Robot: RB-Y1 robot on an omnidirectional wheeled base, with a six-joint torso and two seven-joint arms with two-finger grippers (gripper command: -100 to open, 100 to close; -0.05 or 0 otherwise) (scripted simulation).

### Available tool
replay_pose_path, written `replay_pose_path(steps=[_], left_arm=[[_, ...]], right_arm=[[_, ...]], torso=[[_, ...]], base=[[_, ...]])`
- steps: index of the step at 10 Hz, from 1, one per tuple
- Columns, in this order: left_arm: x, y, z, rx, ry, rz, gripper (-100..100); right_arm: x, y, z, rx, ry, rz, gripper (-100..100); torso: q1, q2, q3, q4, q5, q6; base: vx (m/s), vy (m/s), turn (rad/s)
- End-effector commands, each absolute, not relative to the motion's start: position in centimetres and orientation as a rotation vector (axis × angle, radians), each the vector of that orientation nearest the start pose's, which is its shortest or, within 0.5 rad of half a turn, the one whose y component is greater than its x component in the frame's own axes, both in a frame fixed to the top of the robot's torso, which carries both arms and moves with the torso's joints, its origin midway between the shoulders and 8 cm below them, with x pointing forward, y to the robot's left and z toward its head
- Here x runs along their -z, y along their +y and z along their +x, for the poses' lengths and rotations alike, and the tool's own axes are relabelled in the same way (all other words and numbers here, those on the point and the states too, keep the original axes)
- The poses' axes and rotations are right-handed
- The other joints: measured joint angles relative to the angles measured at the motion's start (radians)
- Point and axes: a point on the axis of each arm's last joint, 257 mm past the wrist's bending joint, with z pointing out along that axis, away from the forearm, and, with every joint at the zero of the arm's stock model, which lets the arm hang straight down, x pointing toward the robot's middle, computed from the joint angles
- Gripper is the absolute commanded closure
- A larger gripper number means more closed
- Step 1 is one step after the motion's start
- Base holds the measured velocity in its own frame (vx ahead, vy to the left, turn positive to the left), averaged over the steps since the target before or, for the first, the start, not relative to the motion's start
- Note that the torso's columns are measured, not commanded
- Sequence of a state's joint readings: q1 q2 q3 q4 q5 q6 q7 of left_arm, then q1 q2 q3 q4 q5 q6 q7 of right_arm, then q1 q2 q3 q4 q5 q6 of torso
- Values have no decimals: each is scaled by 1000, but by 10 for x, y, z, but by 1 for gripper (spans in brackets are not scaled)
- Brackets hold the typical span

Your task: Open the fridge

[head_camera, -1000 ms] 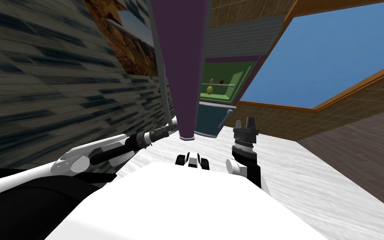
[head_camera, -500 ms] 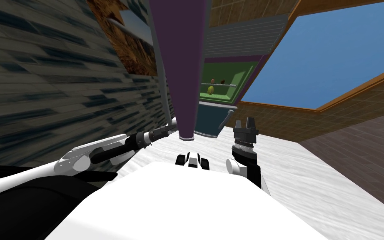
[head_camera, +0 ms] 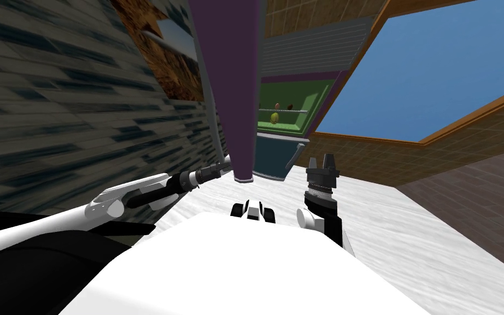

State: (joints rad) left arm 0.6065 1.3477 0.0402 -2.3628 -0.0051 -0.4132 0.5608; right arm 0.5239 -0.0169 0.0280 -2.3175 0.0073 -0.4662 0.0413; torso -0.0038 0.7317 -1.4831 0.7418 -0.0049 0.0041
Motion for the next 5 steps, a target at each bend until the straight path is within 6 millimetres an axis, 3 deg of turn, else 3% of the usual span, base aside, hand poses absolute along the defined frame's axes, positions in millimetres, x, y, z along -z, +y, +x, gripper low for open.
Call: replay_pose_path(steps=[1, 3, 5], left_arm=[[68, 191, 324, 1481, 1854, -136, -100], [60, 192, 332, 1514, 1843, -95, -100], [62, 206, 337, 1513, 1837, -84, -100]], right_arm=[[-27, -270, 342, -1276, 653, 643, 0], [-27, -270, 342, -1276, 653, 643, 0], [-27, -270, 342, -1276, 653, 643, 0]], torso=[[7, -1, -1, 1, 2, -1], [0, -4, -2, -3, 2, 0], [-2, -3, -1, -1, -1, 1]], base=[[-15, 2, -8], [-1, -91, 51], [-12, -54, 2]])
